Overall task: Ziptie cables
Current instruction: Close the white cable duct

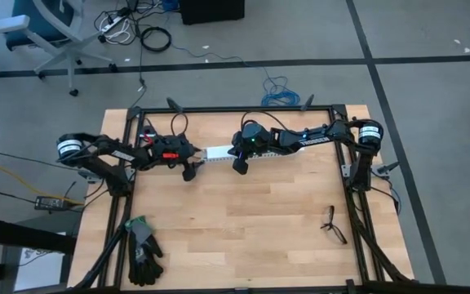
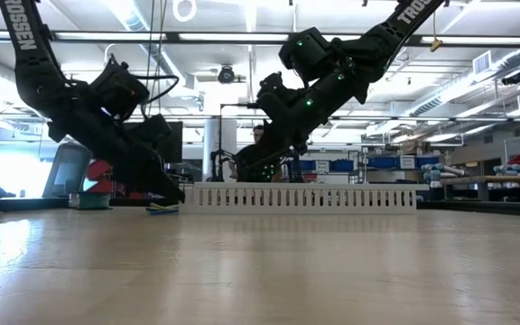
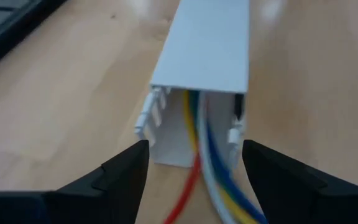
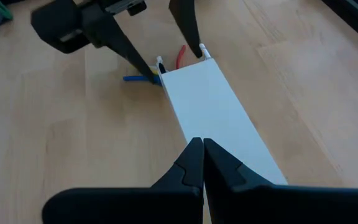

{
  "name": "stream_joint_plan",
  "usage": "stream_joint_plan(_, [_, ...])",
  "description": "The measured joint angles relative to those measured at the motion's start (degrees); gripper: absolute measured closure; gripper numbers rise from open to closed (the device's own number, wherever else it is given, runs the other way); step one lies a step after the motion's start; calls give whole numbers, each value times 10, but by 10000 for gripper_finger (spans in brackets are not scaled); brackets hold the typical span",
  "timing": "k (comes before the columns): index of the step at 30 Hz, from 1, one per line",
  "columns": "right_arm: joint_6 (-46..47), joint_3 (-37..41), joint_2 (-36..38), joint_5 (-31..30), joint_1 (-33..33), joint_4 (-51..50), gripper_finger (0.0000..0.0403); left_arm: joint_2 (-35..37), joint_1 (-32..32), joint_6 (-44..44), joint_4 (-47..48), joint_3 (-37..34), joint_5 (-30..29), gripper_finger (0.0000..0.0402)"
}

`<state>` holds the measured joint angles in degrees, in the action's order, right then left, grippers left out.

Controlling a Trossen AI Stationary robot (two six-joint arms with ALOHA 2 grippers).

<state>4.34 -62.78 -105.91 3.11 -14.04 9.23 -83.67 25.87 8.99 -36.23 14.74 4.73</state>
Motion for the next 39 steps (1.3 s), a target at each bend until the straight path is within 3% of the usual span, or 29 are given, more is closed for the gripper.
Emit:
stream_joint_plan(5, [0,0,0,0,0,0,403,-2,0,29,0,0,-52,131])
stream_joint_plan(16, [0,0,0,0,0,0,403,-2,0,43,-7,0,-51,131])
stream_joint_plan(20, [0,0,0,0,0,0,403,-2,0,42,-15,3,-82,131])
stream_joint_plan(39, [0,0,0,0,1,1,403,-3,0,9,-13,4,-55,130])
